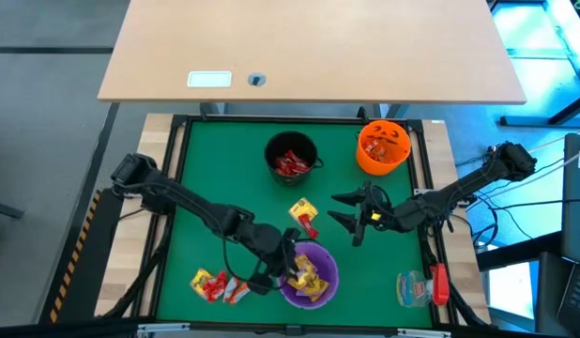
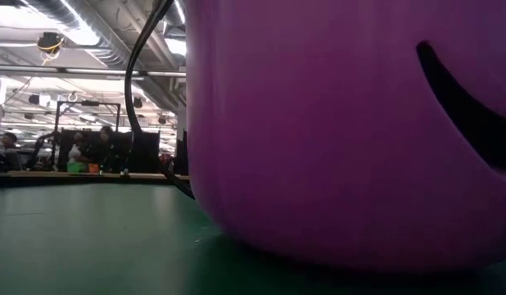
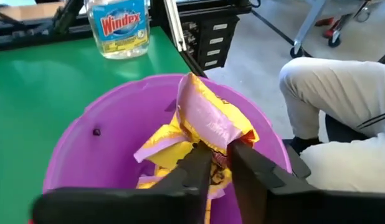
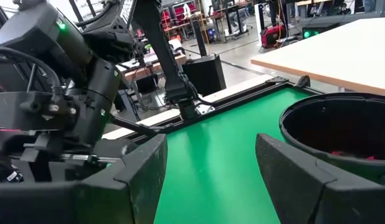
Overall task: Sort candy
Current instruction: Put the yellow candy into the purple bucket
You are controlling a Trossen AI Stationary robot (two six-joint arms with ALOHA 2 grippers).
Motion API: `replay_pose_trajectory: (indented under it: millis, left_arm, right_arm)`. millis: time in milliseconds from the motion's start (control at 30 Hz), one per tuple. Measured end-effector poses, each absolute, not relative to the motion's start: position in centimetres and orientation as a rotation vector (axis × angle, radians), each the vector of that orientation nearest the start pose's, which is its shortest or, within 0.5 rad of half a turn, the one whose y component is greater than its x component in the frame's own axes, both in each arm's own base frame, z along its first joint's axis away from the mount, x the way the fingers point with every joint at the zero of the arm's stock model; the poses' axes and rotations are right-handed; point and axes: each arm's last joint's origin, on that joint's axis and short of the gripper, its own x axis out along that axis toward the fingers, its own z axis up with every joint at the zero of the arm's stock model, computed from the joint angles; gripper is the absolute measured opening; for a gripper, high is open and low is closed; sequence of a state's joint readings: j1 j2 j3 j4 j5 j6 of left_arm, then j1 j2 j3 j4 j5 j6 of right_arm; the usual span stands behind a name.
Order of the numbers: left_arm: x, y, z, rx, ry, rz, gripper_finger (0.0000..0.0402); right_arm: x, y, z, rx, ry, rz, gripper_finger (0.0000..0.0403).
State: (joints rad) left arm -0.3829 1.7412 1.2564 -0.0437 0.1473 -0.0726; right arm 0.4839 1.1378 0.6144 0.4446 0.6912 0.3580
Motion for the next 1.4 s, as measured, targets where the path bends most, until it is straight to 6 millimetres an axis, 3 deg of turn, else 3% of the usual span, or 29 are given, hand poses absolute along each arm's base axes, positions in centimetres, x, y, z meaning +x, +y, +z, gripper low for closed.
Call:
replay_pose_trajectory:
  millis: [300,433,767,1100,1400]
  left_arm:
    - [36.4,-14.3,25.6,0.092,0.529,-0.482,0.0168]
    - [36.3,-13.5,27.7,0.096,0.508,-0.467,0.0193]
    - [34.5,-11.3,33.5,0.252,0.345,-0.341,0.0195]
    - [34.7,-7.1,33.9,0.241,0.389,-0.208,0.0194]
    - [34.6,-5.0,34.5,0.218,0.376,-0.19,0.0194]
  right_arm:
    - [22.2,9.6,26.5,0.314,0.029,-0.226,0.0243]
    - [22.2,9.6,26.5,0.312,0.033,-0.226,0.0243]
    - [22.1,9.5,26.1,0.301,0.065,-0.249,0.0243]
    - [22.0,9.4,25.4,0.276,0.124,-0.261,0.0243]
    - [22.0,9.4,25.0,0.269,0.165,-0.251,0.0243]
